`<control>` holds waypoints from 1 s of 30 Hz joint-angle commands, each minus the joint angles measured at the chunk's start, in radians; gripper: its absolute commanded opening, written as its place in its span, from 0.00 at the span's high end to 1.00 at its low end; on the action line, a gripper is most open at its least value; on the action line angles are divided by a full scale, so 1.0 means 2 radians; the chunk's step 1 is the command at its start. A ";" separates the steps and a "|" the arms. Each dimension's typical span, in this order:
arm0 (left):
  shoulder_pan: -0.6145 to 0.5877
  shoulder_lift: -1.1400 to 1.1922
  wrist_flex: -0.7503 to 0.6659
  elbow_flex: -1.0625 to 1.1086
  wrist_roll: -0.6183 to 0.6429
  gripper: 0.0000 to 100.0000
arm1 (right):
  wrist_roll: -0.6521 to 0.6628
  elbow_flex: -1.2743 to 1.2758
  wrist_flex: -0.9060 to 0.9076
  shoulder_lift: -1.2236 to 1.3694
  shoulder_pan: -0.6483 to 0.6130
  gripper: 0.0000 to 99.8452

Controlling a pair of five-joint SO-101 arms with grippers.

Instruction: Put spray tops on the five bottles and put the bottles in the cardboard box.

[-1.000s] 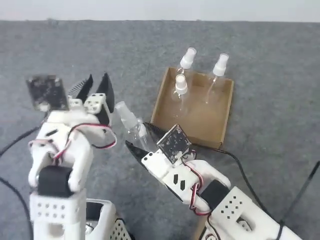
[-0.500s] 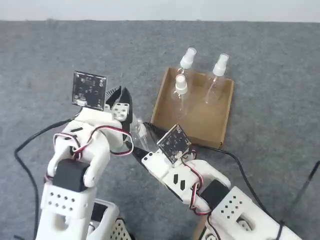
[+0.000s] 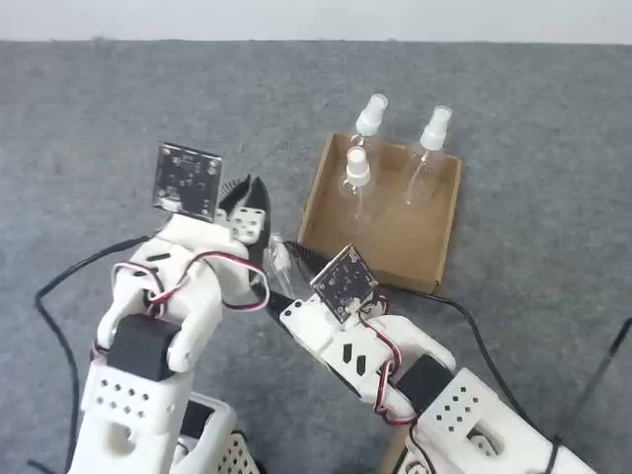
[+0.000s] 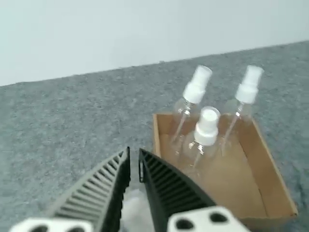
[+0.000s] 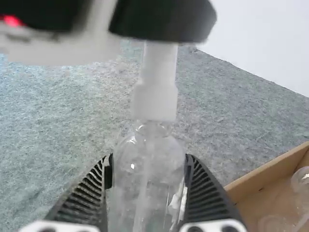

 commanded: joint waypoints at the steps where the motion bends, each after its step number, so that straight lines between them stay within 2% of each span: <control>1: -0.030 -0.011 0.002 -0.040 -0.004 0.98 | -0.004 -0.008 -0.009 -0.016 0.007 0.99; 7: -0.064 -0.108 0.020 -0.023 -0.004 0.98 | -0.004 -0.008 -0.003 -0.016 0.007 0.99; 13: -0.081 -0.195 0.028 0.043 -0.003 0.98 | -0.004 -0.051 0.073 -0.042 0.007 0.99; 16: -0.081 -0.227 0.031 0.069 -0.003 0.93 | -0.004 -0.081 0.110 -0.064 0.013 0.99; 21: -0.068 -0.259 0.026 0.135 -0.003 0.83 | -0.004 -0.136 0.124 -0.056 0.069 0.99; 26: -0.008 -0.266 -0.002 0.199 -0.003 0.82 | -0.004 -0.186 0.126 -0.009 0.091 0.99; 30: 0.004 -0.267 -0.001 0.205 -0.003 0.82 | -0.004 -0.211 0.129 0.013 0.090 0.99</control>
